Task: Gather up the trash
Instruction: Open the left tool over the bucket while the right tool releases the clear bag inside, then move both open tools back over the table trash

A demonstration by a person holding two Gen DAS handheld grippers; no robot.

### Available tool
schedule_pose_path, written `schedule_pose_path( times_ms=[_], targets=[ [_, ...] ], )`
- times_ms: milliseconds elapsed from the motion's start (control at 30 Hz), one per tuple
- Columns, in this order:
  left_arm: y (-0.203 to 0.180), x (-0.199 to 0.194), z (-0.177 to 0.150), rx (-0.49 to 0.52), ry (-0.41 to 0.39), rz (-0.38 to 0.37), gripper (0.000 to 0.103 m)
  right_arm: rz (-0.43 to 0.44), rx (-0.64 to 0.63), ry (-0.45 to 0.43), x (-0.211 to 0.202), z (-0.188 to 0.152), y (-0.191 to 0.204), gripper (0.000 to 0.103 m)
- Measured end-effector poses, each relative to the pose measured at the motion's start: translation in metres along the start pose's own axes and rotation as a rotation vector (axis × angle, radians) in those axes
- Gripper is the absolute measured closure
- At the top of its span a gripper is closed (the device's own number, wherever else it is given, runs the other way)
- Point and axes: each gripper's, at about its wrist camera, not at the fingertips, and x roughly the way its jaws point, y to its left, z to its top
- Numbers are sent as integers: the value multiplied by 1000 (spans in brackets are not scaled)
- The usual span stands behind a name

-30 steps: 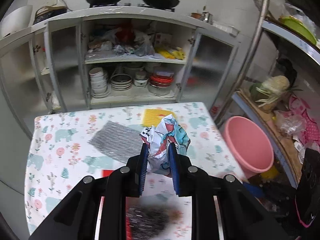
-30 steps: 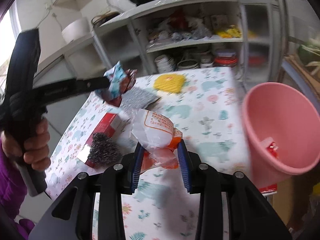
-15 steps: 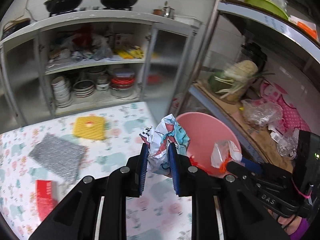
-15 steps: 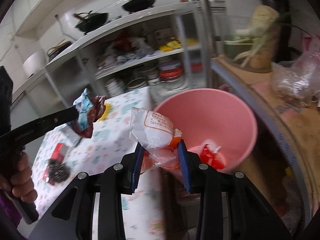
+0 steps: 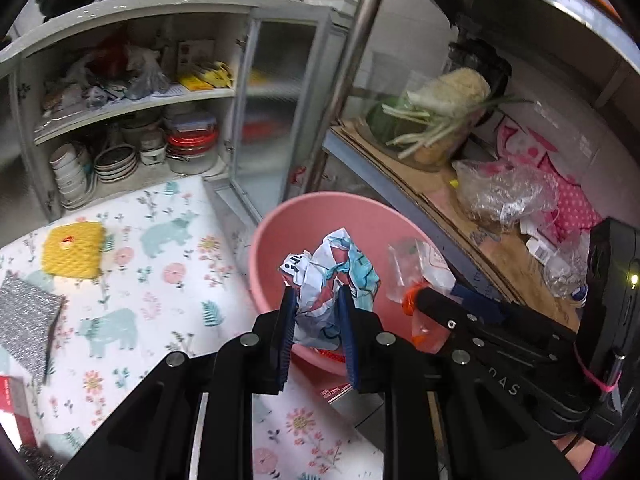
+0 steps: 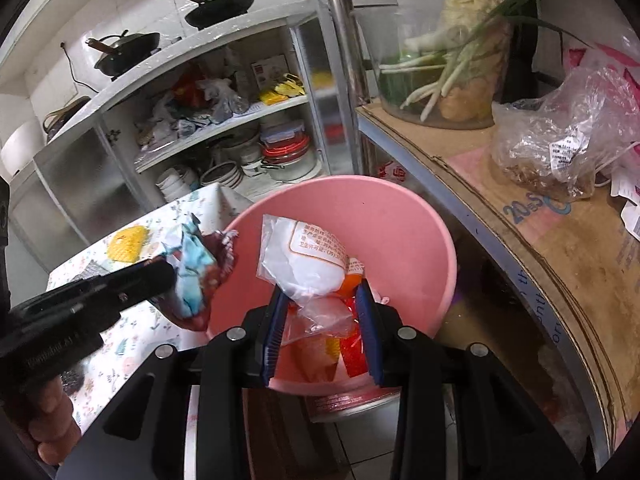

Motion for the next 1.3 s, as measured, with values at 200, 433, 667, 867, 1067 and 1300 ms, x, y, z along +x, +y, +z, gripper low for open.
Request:
schedule_pose_path(
  times_ms=[200, 433, 667, 867, 1067, 1300],
  targets=[
    [-2, 25, -4, 1, 41, 1, 82, -29, -8, 13, 15, 1, -2, 68],
    [-3, 38, -6, 2, 57, 0, 77, -50, -5, 40, 27, 0, -4, 66],
    [-2, 32, 0, -3, 40, -6, 70, -56, -22, 40, 24, 1, -5, 66],
    [-3, 6, 4, -1, -6, -2, 66, -42, -49, 17, 1, 6, 6, 66],
    [0, -36, -3, 1, -55, 35, 53, 11, -78, -9, -27, -1, 30, 66],
    [17, -80, -22, -2, -76, 93, 49, 77, -108, -4, -48, -14, 61, 66]
  ],
)
